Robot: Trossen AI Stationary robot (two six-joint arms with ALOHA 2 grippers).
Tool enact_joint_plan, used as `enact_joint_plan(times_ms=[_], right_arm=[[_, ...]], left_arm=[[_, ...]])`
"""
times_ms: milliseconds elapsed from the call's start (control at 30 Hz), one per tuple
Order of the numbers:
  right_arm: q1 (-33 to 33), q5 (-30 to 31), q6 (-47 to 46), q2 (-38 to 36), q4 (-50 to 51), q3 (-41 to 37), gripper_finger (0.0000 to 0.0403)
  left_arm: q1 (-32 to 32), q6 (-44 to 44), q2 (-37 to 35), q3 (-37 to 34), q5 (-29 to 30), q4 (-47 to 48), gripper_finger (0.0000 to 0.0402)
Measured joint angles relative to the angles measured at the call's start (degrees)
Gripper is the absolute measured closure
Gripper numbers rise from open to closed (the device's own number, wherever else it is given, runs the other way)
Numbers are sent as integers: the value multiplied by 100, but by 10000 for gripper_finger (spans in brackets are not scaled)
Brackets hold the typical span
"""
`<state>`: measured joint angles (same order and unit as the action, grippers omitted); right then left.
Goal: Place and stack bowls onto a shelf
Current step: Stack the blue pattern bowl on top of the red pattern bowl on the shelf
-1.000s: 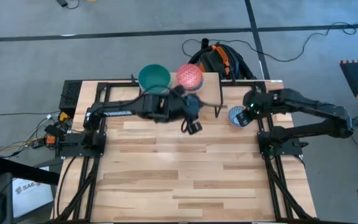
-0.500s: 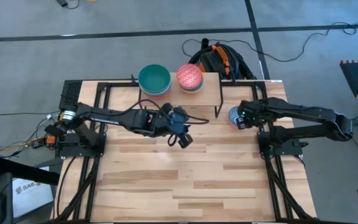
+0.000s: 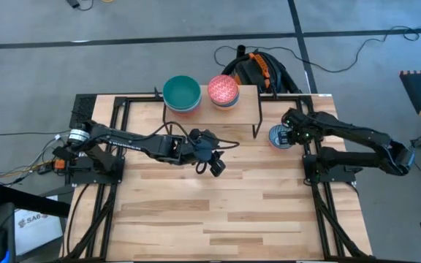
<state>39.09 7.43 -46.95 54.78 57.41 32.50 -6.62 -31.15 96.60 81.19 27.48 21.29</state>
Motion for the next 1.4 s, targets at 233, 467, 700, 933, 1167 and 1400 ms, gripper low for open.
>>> enact_joint_plan(times_ms=[233, 467, 700, 933, 1167, 1400], right_arm=[[459, -196, 396, 7, -318, -200, 319], [487, -222, 542, -26, -438, -182, 374], [-46, -422, 653, -240, -21, 66, 374], [-1771, -469, -195, -238, 47, 549, 374], [-3842, 536, -1576, 262, -273, 1238, 374], [-4821, 1432, -2153, 1272, -381, 1826, 374]], left_arm=[[70, 8, 0, 0, 17, 19, 290], [79, 47, 0, 0, 17, 48, 290], [9, -280, 2, 0, -46, 228, 290], [72, -617, 288, -2, -550, -81, 290], [213, -1004, 830, 0, -1457, -1034, 289], [208, -1062, 859, 11, -1121, -1313, 276]])
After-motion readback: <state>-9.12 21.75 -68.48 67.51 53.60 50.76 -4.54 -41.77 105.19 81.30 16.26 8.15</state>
